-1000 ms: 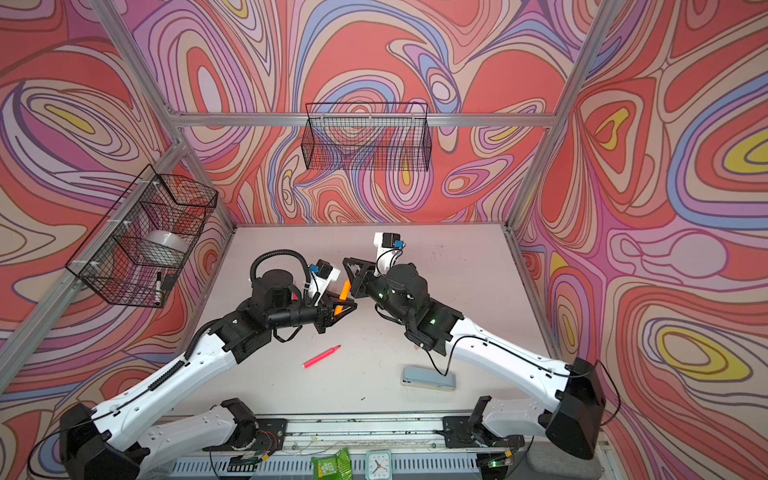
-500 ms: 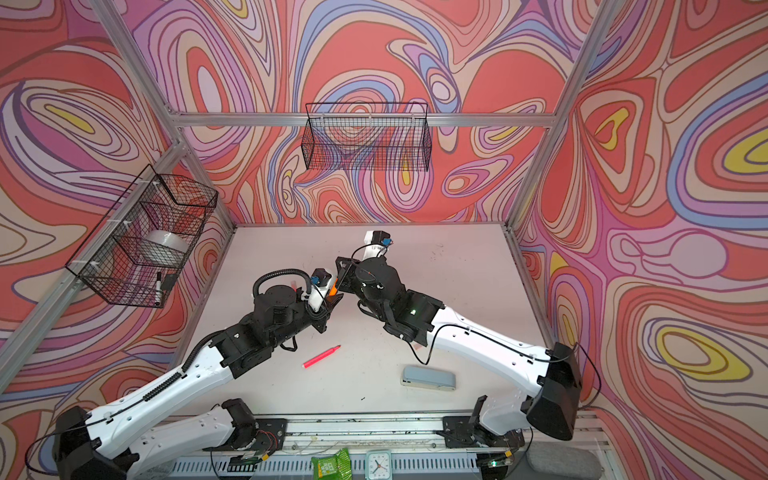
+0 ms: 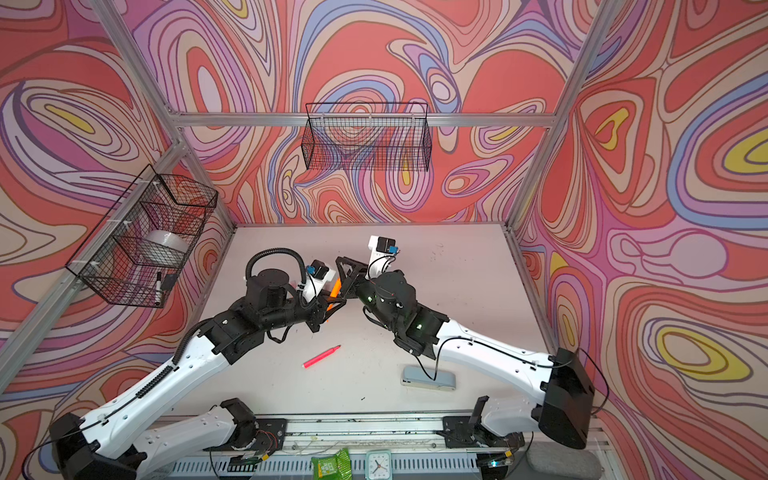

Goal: Insert the pens into the pen caps
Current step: 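Press the cap down with the right gripper while the left tilts the marker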

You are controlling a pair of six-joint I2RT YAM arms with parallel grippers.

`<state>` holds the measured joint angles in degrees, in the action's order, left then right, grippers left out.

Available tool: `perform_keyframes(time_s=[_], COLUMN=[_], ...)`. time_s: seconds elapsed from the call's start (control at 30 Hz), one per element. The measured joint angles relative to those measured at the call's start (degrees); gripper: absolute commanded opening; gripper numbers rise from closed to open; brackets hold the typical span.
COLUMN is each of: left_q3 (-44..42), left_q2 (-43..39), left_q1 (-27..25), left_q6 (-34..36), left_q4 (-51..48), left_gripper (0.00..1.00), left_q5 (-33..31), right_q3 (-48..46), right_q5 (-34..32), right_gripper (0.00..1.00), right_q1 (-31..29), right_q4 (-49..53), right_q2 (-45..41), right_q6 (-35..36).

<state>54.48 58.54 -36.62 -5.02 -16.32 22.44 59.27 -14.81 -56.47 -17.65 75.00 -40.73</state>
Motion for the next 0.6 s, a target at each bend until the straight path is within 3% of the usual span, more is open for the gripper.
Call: perform_keyframes(time_s=[0.27, 0.6], left_q3=[0.17, 0.17], left_q2=[-3.15, -4.37], left_q1=[0.68, 0.72], left_q6=[-2.91, -3.19], left_q4=[-1.14, -0.68], left_gripper=[0.0, 0.0], left_q5=[10.45, 18.21], right_q3=[-6.27, -11.74], right_q5=[8.87, 16.61], right_gripper=[0.0, 0.0], right_q1=[-0.35, -0.35], right_q4=[-10.56, -21.07], right_q2=[-4.42, -6.88], right_q6=[5.86, 8.7])
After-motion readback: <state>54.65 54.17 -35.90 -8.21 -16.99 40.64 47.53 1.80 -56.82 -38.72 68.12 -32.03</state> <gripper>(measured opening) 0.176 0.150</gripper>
